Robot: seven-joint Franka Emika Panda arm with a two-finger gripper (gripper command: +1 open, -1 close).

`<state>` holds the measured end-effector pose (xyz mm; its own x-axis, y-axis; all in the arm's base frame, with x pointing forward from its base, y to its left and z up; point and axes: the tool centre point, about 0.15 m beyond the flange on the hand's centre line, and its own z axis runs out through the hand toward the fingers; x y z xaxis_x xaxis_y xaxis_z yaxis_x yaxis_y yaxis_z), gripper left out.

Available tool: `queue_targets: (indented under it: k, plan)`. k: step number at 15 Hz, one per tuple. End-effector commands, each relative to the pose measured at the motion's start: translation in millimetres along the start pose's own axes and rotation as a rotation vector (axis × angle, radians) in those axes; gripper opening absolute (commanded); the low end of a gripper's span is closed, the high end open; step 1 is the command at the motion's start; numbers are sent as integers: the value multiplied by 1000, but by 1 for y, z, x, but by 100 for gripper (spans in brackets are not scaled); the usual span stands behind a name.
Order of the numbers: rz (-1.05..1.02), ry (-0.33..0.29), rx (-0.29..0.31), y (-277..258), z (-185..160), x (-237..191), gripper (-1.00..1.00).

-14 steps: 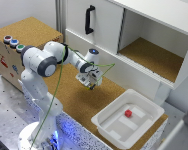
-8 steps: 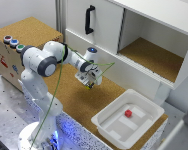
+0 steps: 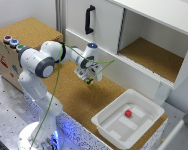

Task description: Go towards the yellow block and pick it up

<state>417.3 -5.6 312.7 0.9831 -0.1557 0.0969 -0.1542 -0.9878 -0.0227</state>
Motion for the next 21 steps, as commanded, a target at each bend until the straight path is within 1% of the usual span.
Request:
queue_targets:
  k: [1,2,4,7,9,10,13,14,15,16,18,19,20,21]
  plan:
    - [1,15,-126,-4,-96,-22,-100]
    - [-3,26,-140,-7,-109,-24,-100]
    - [13,45,-143,-4,-120,-24,-100]
    - [23,59,-128,-5,-118,-21,-100]
    - [21,56,-107,-2,-111,-16,-100]
    - [25,48,-90,1,-104,-15,-100]
    - [47,-3,-44,9,-68,-11,-100]
    - [47,-8,-32,11,-56,-11,-100]
    - [47,-6,-36,13,-43,-10,-100]
    - [57,-14,-17,16,-28,-11,-100]
    - [45,4,-3,20,0,-13,-100]
    - [21,-1,-14,19,15,-15,-100]
    - [18,-16,-11,20,28,-16,-100]
    - [-4,-10,10,18,40,-19,-100]
